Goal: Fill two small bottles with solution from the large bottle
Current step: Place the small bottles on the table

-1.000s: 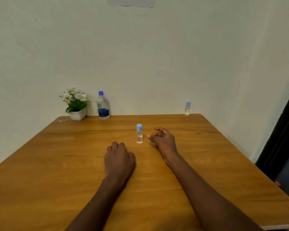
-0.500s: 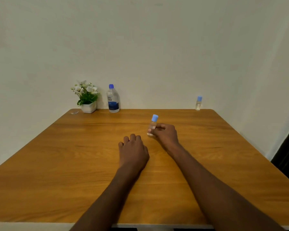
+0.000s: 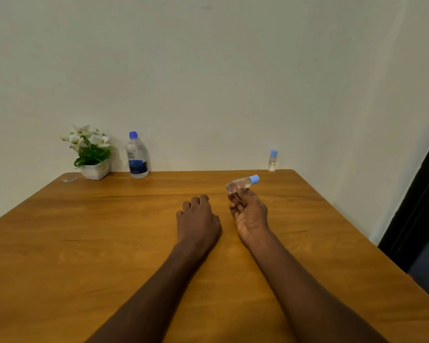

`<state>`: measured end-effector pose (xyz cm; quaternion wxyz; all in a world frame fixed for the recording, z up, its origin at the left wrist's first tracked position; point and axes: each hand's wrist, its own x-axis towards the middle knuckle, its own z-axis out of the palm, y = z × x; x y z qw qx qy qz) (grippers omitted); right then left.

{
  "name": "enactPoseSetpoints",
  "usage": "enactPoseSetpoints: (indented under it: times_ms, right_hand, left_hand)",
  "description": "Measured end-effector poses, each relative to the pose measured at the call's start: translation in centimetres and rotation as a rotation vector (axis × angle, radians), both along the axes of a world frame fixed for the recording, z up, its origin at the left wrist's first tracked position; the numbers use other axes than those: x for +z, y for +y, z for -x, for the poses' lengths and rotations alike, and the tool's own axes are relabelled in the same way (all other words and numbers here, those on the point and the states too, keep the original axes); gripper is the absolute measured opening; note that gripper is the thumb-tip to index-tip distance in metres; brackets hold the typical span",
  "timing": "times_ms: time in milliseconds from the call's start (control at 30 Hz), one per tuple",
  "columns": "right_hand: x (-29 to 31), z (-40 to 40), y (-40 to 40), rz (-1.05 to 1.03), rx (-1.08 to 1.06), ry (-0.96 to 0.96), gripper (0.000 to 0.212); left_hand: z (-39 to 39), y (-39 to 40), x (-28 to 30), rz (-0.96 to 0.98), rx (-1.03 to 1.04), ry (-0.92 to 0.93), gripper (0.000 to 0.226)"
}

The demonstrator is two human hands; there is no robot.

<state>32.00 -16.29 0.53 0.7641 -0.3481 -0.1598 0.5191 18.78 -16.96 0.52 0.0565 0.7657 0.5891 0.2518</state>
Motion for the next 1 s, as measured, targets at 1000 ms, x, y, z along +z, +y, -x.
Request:
enactPoseSetpoints:
  times_ms: [1000]
  right_hand:
    - [0.4,-17.1,18.4,0.785,-0.504,-1.278,0.048]
  left_hand:
    - [-8.1,15.1,-0.6,-0.049,-0.070,0.067,0.031]
